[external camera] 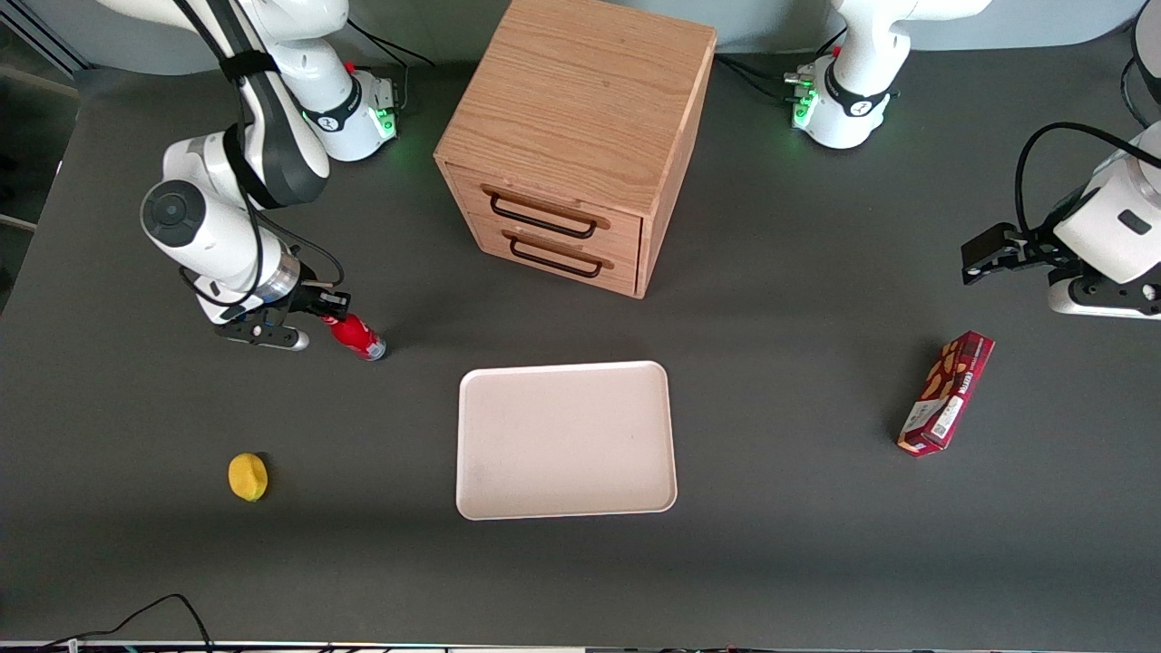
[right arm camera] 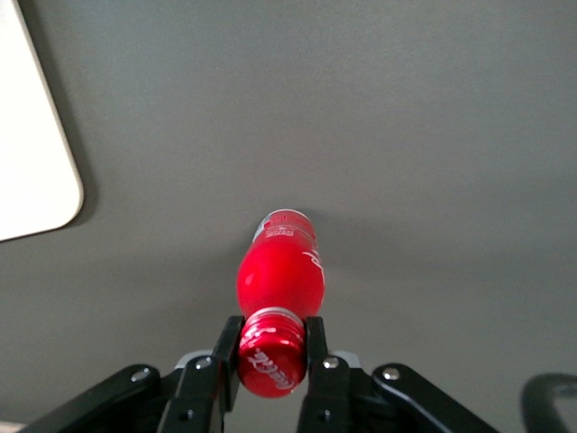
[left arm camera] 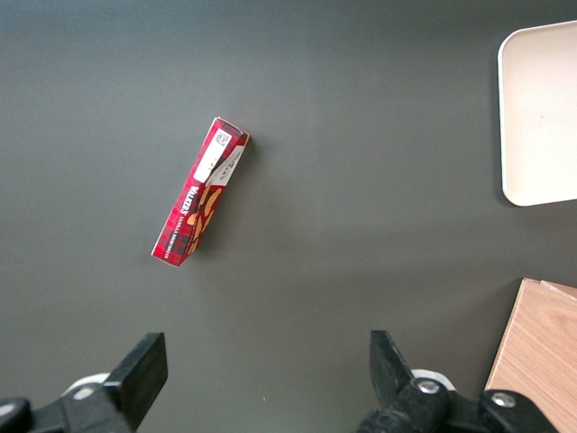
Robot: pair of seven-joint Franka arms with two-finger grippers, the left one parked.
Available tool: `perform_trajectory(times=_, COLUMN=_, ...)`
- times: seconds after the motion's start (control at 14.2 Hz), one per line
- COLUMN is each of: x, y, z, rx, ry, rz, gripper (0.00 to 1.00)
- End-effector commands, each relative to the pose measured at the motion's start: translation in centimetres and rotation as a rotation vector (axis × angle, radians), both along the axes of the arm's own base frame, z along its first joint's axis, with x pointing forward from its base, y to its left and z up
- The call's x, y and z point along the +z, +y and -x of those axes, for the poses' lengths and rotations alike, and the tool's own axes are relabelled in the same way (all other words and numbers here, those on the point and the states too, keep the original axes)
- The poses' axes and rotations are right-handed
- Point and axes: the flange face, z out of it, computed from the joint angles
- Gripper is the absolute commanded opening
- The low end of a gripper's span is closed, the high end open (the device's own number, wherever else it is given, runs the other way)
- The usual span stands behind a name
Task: Place coke bottle on tray
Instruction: 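Close the right gripper around the red bottle's cap, then lift the red bottle and carry it over the white tray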
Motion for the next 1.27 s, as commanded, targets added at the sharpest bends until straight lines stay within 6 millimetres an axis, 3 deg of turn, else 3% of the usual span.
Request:
perform_trajectory(times=0.0, x=10.2, y=0.2, z=-2.4, rx=0.007, ry=0.020, rz=0.024, gripper=0.00)
perform_trajectory(times=0.14, x=16.2, y=0.2, z=-3.6, rx=0.006, ry=0.043, rz=0.022, gripper=0.00)
perform_trajectory(times=0.28, x=20.9, y=0.3, z=-4.9, rx=0.006, ry=0.063, rz=0.016, gripper=0.00)
perform_trajectory(times=0.49, x=24.6, y=0.9, z=-7.6, rx=0.001, ry=0.100, rz=-0.005, gripper=0.00)
perform_trajectory(times=0.64, x=25.1, y=2.1, z=-9.1, rx=0.017, ry=0.090, rz=-0.023, gripper=0.00)
perform_trajectory(times=1.2, x=21.2, y=6.9, z=-12.2, rx=-0.115, ry=0.078, rz=-0.048, gripper=0.00)
